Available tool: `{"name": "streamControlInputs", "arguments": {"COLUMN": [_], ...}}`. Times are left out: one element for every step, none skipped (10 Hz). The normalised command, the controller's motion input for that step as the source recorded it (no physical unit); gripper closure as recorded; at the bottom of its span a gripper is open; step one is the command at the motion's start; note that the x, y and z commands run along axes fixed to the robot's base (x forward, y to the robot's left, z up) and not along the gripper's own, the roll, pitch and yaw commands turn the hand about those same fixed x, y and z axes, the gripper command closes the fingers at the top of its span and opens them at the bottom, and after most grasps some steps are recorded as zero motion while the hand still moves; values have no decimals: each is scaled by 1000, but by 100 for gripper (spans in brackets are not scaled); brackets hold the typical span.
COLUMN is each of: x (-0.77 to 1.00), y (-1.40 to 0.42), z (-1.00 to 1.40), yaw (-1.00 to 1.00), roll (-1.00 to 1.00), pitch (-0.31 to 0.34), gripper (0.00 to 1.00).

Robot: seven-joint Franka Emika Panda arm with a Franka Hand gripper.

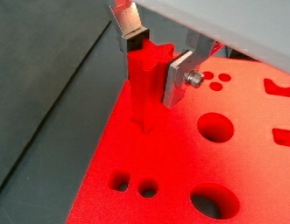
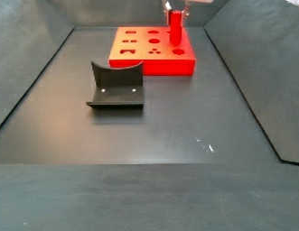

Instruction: Insert the star object.

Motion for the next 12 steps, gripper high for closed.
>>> {"name": "streamControlInputs", "arguments": {"x": [26,3,0,0,0,-14,0,0,43,97,26,0], "y": [0,0,0,0,0,0,-6,-74,-129,-117,-40,0], "z": [-969,-997,-980,-983,-997,-937,-586,-514,-557,-660,-394,0], "yaw": [0,0,0,0,0,0,0,0,0,-9,0,0], "roll": [0,0,0,0,6,96,147,203,190,123,86,0], "pitch": [-147,-140,-147,-143,-140,-113,-23,0,0,0,0,0], "gripper": [100,100,100,100,100,100,100,100,100,100,100,100]}}
